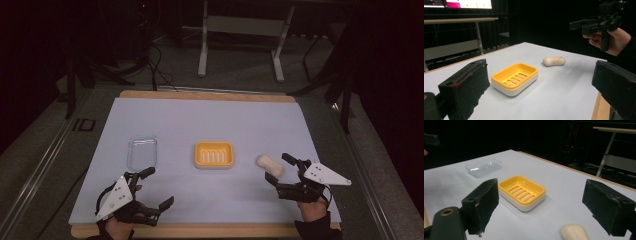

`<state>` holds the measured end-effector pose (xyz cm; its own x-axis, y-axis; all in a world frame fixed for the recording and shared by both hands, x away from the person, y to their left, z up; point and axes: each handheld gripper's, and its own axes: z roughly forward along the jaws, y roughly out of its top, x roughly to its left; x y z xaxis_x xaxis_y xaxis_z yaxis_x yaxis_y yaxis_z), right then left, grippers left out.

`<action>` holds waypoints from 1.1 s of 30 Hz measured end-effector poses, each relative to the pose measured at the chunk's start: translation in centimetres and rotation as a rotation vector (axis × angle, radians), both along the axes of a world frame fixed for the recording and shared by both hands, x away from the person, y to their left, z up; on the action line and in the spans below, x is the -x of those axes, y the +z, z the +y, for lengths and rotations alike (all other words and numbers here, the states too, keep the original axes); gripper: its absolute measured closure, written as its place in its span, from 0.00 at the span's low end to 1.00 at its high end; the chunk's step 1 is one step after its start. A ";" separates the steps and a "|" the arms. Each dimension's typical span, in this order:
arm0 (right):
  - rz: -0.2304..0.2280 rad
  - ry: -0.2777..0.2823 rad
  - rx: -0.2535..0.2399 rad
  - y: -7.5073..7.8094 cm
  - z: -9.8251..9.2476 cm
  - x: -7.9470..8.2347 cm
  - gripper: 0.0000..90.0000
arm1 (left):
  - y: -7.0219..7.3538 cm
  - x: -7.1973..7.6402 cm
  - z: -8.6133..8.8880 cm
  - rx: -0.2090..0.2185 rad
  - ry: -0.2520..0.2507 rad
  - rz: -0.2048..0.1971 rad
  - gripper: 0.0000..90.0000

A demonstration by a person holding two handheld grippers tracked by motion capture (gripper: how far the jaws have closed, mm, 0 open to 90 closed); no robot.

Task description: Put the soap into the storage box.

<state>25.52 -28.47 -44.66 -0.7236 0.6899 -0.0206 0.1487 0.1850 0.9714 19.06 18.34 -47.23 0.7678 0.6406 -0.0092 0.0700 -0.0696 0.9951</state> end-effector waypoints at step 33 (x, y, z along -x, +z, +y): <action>0.151 0.174 0.174 0.2 1.4 -1.7 0.15 | -0.1 0.5 -0.1 -0.024 -0.013 0.006 0.01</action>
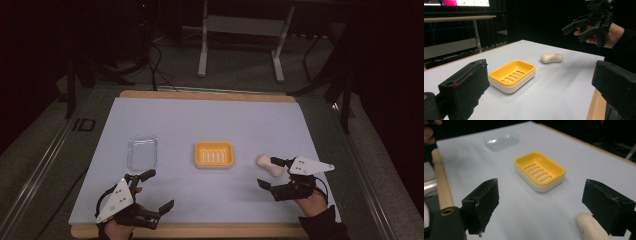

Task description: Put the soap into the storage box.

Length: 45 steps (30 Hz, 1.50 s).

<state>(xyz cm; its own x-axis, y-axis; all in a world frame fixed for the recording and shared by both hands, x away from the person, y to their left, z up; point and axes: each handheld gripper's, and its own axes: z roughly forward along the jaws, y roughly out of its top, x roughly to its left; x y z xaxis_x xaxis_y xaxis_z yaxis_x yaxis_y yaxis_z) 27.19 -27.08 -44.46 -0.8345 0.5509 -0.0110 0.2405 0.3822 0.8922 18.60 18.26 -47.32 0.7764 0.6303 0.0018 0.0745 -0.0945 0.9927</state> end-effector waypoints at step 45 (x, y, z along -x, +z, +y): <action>0.352 0.139 0.673 0.9 3.3 -3.8 0.12 | -0.1 -0.1 -0.2 -0.015 -0.016 0.011 0.01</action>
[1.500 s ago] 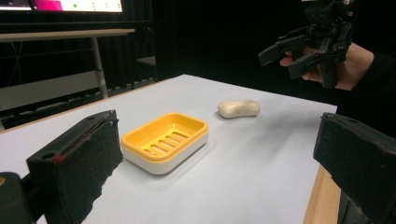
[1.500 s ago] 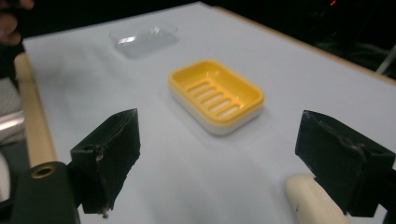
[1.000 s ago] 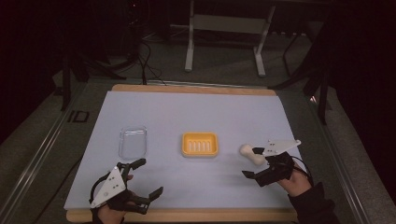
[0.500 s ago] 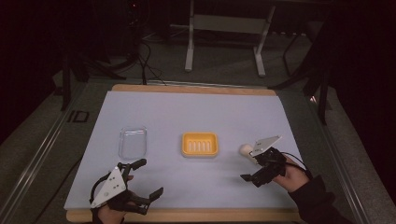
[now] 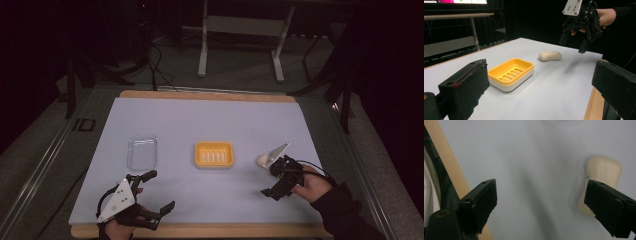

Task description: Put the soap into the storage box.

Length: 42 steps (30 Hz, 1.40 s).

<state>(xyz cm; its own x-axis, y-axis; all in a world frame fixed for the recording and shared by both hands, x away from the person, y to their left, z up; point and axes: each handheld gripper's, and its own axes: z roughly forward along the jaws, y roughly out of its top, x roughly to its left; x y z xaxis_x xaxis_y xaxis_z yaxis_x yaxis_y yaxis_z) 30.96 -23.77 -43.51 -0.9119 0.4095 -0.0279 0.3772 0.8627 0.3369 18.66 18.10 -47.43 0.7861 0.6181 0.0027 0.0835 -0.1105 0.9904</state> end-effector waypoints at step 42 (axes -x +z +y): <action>0.209 0.007 0.290 -0.4 2.0 -3.7 0.18 | -0.1 0.0 0.0 0.003 -0.019 0.020 0.01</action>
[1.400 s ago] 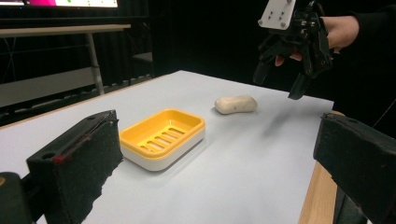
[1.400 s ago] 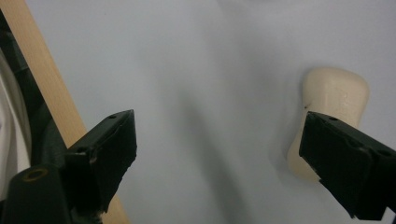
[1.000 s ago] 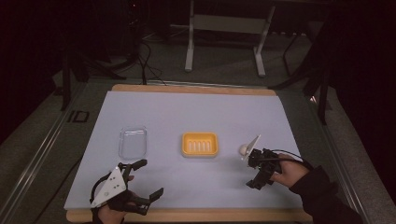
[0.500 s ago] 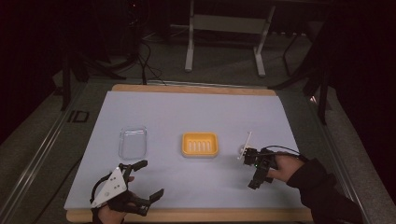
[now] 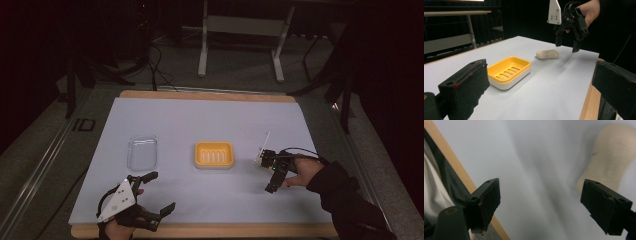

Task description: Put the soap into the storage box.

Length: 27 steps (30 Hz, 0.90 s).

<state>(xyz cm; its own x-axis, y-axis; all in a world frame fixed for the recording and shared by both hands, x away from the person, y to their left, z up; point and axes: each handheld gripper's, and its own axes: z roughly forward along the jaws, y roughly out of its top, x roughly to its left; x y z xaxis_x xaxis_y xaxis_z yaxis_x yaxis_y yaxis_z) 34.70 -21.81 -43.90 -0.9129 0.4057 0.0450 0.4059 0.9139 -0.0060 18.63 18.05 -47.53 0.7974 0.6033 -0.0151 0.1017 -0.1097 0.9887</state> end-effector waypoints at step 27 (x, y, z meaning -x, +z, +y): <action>-0.085 -0.071 0.016 0.0 -1.3 -5.1 0.18 | -0.1 -0.1 -0.1 -0.006 -0.003 0.004 0.01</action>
<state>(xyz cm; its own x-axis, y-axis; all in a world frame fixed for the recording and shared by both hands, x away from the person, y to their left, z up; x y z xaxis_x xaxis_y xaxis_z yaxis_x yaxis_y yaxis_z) 39.83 -23.15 -43.87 -0.8819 0.4699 -0.0378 0.4696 0.8827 0.0171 18.72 17.99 -47.60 0.7988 0.6014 -0.0144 0.1051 -0.1159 0.9877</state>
